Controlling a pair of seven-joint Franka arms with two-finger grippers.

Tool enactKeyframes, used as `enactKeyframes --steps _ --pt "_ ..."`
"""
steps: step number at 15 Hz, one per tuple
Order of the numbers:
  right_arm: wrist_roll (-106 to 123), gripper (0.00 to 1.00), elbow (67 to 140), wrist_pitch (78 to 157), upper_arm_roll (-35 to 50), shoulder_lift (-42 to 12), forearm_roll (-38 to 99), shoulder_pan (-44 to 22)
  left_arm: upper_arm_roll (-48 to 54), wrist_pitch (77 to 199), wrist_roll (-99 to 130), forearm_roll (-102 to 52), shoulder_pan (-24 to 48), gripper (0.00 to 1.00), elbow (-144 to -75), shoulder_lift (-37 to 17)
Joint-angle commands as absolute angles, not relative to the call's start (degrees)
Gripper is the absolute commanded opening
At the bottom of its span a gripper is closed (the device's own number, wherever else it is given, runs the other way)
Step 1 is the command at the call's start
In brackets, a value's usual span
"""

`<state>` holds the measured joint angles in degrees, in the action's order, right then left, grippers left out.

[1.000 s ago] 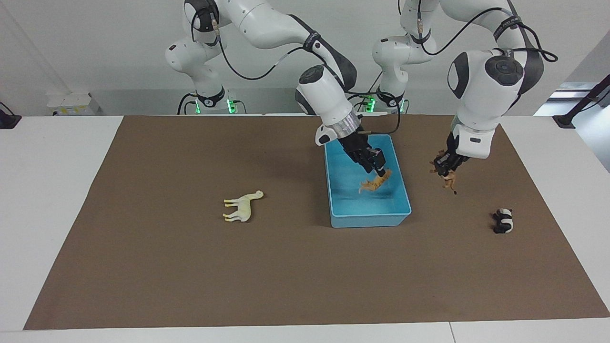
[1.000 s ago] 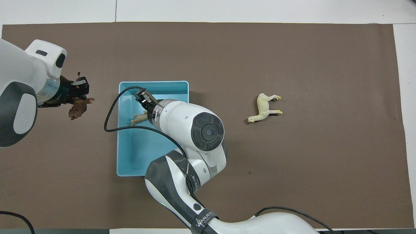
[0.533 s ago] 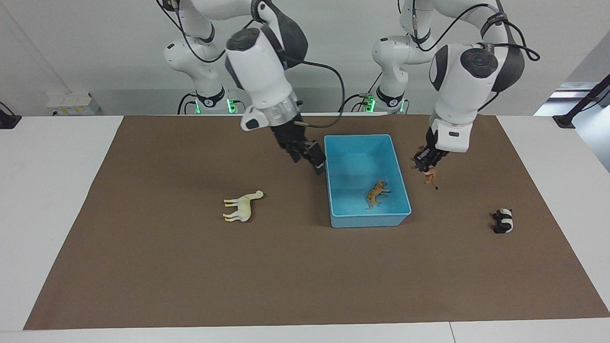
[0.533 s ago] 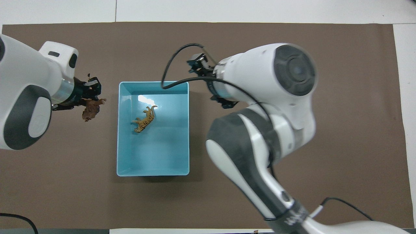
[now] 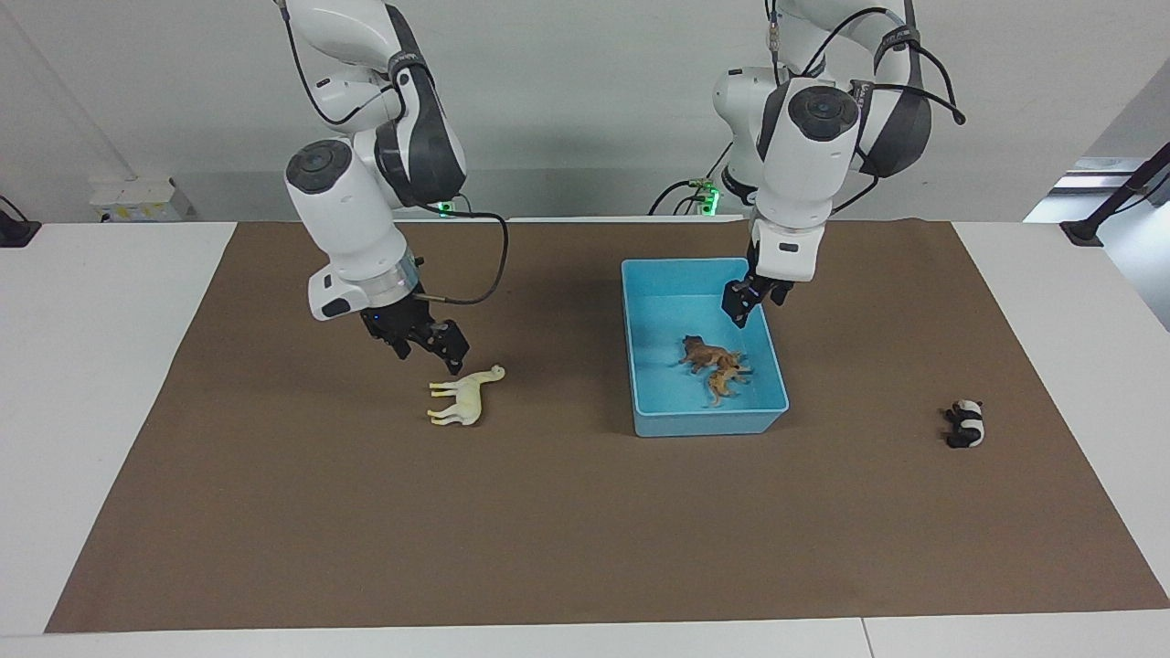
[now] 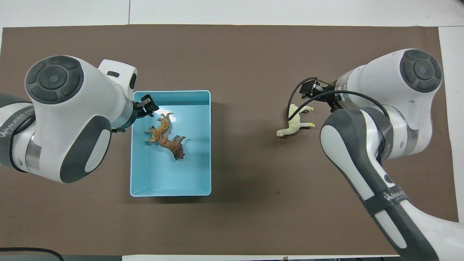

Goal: Put all toys into storage box
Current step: 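Drop the brown horse into the box while the right gripper reaches the cream horse, then grasp the cream horse with the right gripper while the left gripper reaches the cow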

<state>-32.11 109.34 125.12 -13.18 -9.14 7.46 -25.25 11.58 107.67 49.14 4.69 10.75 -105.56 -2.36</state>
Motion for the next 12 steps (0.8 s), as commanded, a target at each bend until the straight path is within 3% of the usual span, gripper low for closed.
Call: enactKeyframes --steps 1,7,12 --pt "-30.9 1.0 115.6 133.0 -12.6 -8.4 4.0 -24.8 10.4 107.9 46.0 4.4 9.2 1.0 -106.9 -0.7" --pt "-21.6 1.0 116.5 139.0 -12.5 -12.5 -0.2 -26.2 9.3 113.8 5.4 4.7 -12.4 1.0 -106.6 -1.6" --pt "-15.5 1.0 116.8 141.6 -12.4 -14.7 -1.6 -28.7 9.3 124.9 -10.8 4.7 -21.5 1.0 -106.3 -9.3"
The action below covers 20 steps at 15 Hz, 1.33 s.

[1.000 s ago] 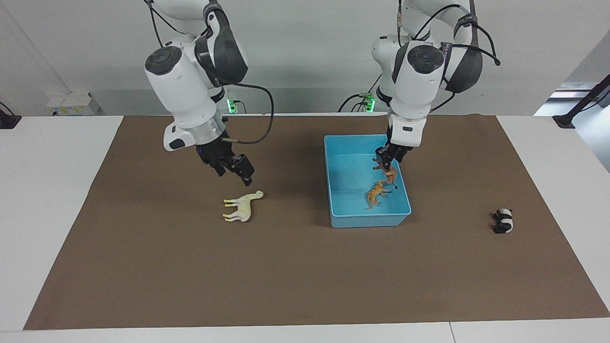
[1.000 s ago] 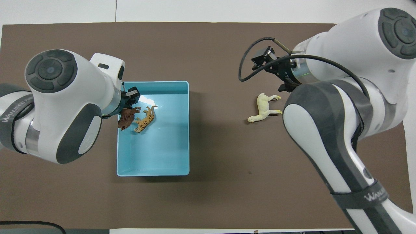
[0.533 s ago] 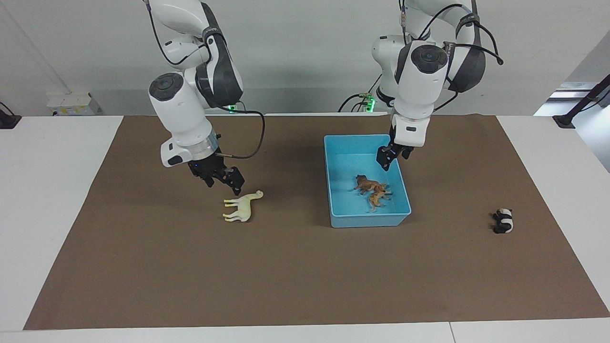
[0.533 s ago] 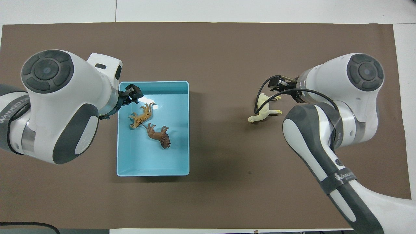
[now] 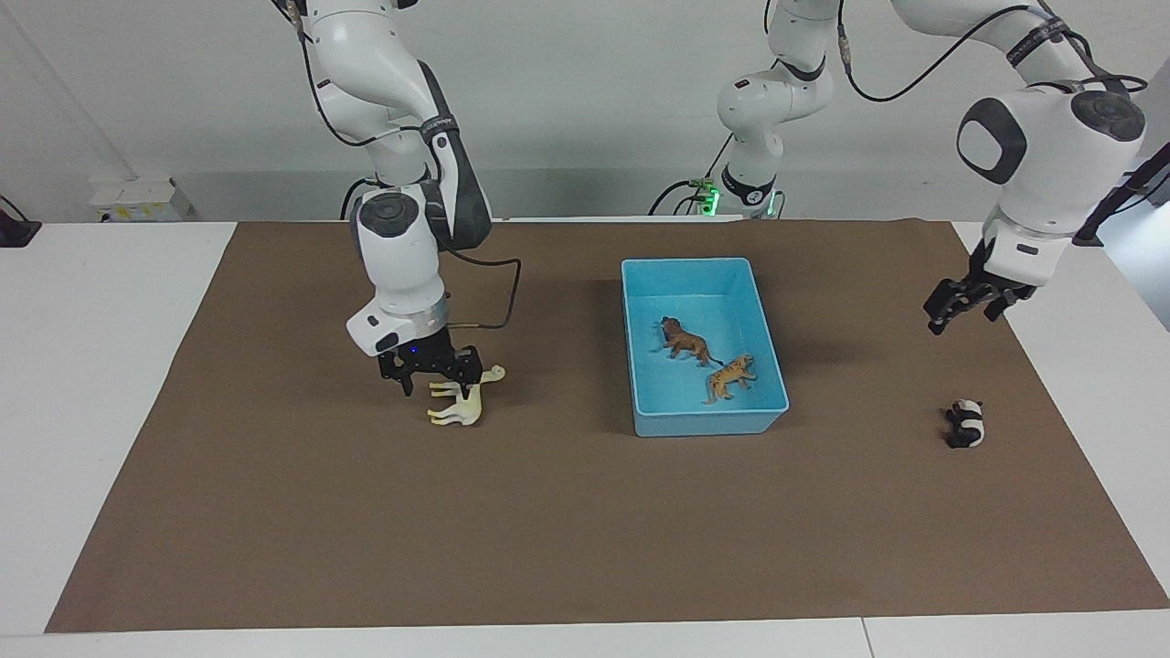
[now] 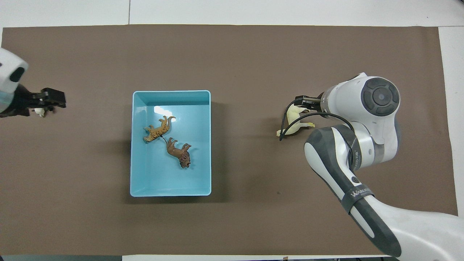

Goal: Put all toys into storage box
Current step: 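Grasp the cream horse with the right gripper while the left gripper reaches the cow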

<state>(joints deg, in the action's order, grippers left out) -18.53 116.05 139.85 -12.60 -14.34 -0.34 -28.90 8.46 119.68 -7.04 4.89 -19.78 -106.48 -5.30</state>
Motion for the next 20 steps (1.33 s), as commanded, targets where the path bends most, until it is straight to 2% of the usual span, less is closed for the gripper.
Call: enactKeyframes --steps 1,4,6,8,10,11,16,20 --pt "-14.2 1.0 117.5 141.9 -12.4 -15.3 -1.7 -28.8 9.2 128.5 -13.0 4.7 -22.7 1.0 -106.4 -11.3" --pt "-12.6 1.0 119.3 147.0 -12.4 -17.1 -1.6 -29.3 9.2 137.3 -14.5 4.9 -25.8 1.0 -106.9 -16.4" --pt "-12.6 1.0 119.4 147.8 -12.4 -17.8 -1.6 -29.4 9.1 143.0 -12.8 6.4 -25.2 1.0 -105.5 -21.3" --pt "-12.6 1.0 119.4 147.8 -12.4 -17.8 -1.6 -29.4 8.7 147.2 -10.6 6.8 -25.2 1.0 -105.3 -23.8" --pt "-12.6 1.0 119.4 147.9 -12.4 -17.8 -1.6 -29.4 8.3 147.2 -9.1 6.9 -25.1 1.0 -105.5 -24.1" --pt "-12.7 0.96 119.4 147.9 -12.4 -17.8 -1.6 -29.4 8.3 147.2 -6.8 6.9 -24.9 1.0 -105.5 -24.3" --pt "-13.2 1.0 119.6 146.5 -12.4 -17.6 -1.5 -29.4 6.6 147.7 -5.5 9.8 -22.9 1.0 -106.2 -25.7" --pt "-14.0 0.98 120.3 146.8 -12.4 -17.5 -1.5 -29.4 6.4 147.8 -4.5 9.8 -22.1 1.0 -107.6 -25.3"
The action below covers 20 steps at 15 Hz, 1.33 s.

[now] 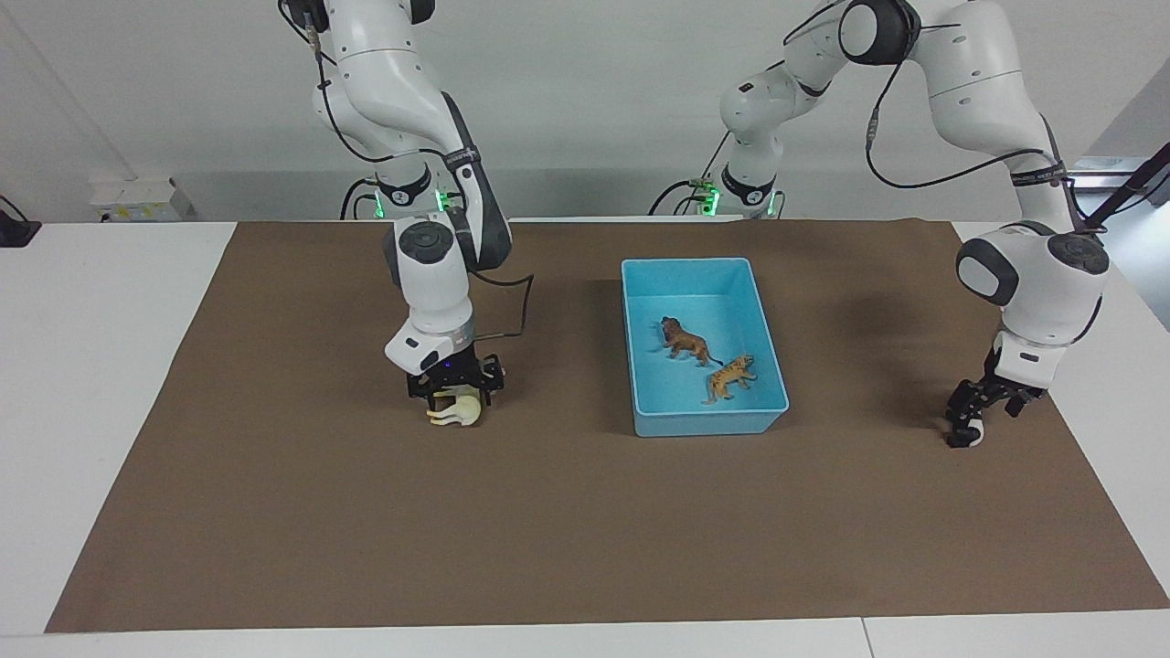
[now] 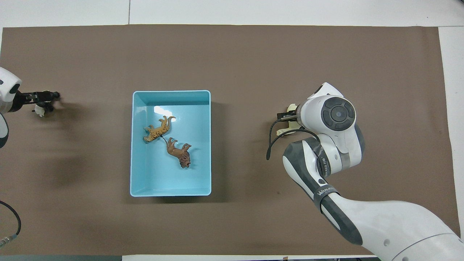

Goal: Put all toys into storage box
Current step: 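Grasp the cream horse with the right gripper while the left gripper reaches the cow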

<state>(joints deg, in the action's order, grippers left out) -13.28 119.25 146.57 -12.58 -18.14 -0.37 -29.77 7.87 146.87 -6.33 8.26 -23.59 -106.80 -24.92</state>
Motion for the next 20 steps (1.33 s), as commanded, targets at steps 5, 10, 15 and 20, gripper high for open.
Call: enactKeyframes --steps 5,10,15,20 --pt "-14.0 0.47 120.4 147.4 -12.4 -17.5 -1.5 -29.3 6.3 147.6 -4.8 9.8 -22.5 1.0 -107.6 -25.2" --pt "-13.3 0.0 120.9 149.5 -12.4 -17.9 -1.5 -28.8 6.3 147.2 -6.2 10.1 -23.3 1.0 -107.1 -25.2" --pt "-13.8 0.0 116.6 142.8 -12.4 -17.6 -1.1 -28.7 6.3 147.4 -6.3 10.1 -23.8 1.0 -107.1 -25.2" --pt "-26.2 0.0 93.5 119.5 -12.0 -17.2 12.2 -30.6 6.3 148.8 -5.7 10.1 -23.0 0.97 -107.8 -25.3"
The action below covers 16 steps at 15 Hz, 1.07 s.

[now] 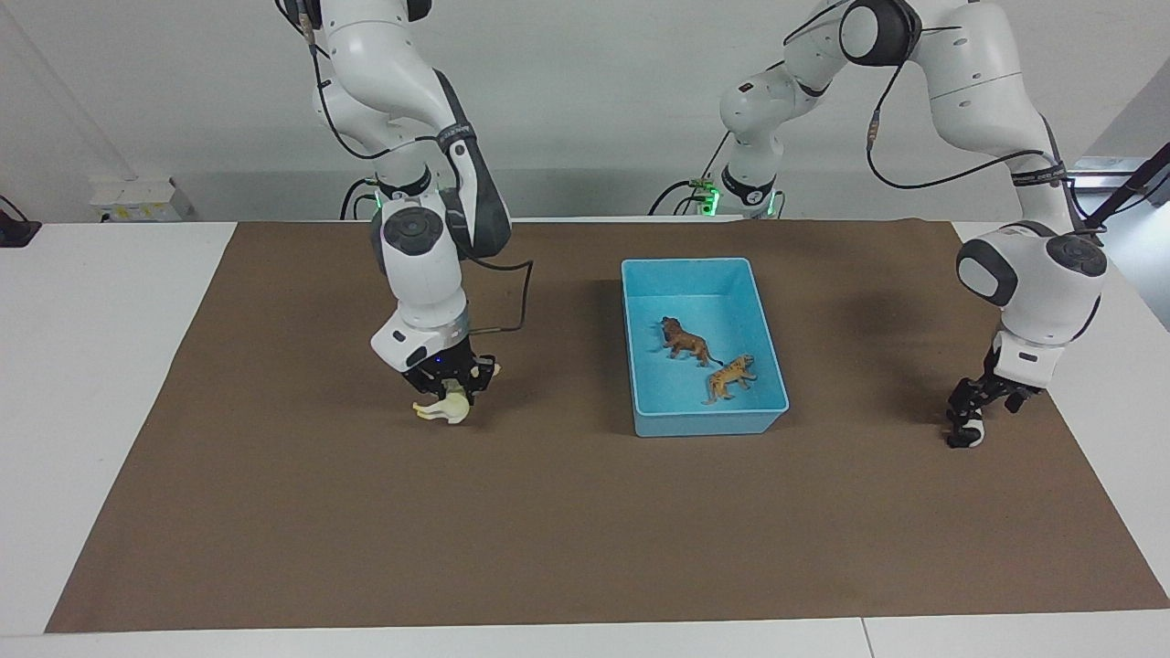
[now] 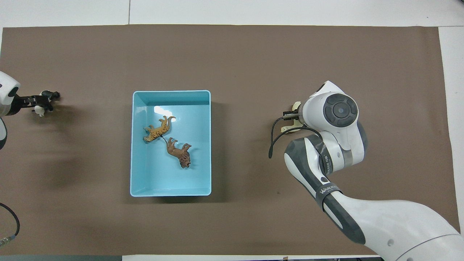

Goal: Put all toys into storage box
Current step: 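Carry the cream horse with the right gripper into the blue box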

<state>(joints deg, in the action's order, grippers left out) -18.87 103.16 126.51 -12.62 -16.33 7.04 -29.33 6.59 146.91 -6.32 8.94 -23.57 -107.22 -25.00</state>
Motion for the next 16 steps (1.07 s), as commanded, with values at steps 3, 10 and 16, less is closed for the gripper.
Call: enactKeyframes --steps 3,10,16 --pt "-47.4 0.0 87.0 129.0 -11.6 -20.8 23.4 -34.5 6.3 151.0 -4.8 10.1 -22.9 0.44 -109.5 -25.1" --pt "-65.5 0.0 87.1 165.1 -9.9 -30.8 45.2 -47.1 6.3 145.5 -2.8 10.1 -23.3 0.0 -107.6 -24.0" --pt "-85.2 1.0 88.1 176.8 -9.8 -31.3 48.3 -52.6 7.8 121.2 -1.8 6.5 -21.6 0.0 -98.8 -16.2"
